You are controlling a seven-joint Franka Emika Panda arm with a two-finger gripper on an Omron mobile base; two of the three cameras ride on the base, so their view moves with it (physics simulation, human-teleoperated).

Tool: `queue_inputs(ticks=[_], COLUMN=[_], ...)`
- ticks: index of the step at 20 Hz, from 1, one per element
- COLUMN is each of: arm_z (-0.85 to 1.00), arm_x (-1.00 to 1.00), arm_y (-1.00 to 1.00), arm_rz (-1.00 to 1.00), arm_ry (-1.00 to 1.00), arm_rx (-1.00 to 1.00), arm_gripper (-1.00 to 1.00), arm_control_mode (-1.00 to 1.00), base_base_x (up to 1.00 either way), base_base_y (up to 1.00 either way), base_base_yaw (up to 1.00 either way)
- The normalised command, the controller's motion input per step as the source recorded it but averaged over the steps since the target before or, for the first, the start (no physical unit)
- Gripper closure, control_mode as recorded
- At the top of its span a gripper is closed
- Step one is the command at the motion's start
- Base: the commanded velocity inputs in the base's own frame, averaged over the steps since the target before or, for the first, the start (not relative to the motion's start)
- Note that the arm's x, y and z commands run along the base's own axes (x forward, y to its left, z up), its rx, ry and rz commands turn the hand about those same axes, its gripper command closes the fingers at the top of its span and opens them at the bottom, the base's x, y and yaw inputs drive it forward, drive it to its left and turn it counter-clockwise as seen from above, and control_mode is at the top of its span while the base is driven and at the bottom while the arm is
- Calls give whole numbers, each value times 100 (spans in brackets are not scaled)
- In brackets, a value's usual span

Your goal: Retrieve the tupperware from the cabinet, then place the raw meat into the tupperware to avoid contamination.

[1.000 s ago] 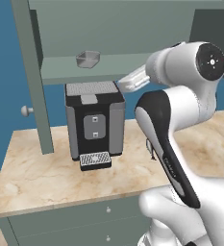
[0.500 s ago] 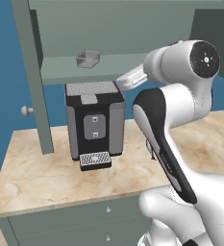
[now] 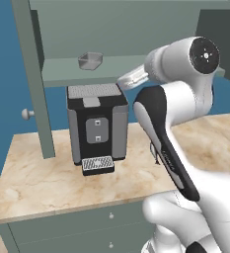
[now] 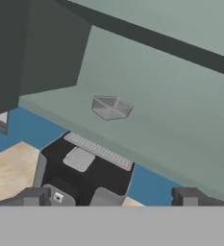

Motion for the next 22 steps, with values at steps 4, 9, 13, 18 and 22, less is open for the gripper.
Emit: queue_inputs(ticks=[4,9,13,18,22], arm_z=[0,-1,0,-2,-1], arm_x=[17,17,16,14,15], arm_y=[2,4,10,14,14], arm_rz=[0,0,0,-1,0], arm_ry=[3,1,0,0,0], arm_rx=[1,0,0,0,0], arm_gripper=[-100,-100,-100,-100,-100], arm_control_mode=[-100,-100,-100,-100,-100], base_base_x=[0,0,0,0,0], base_base_y=[0,0,0,0,0], base_base_yaw=[0,0,0,0,0])
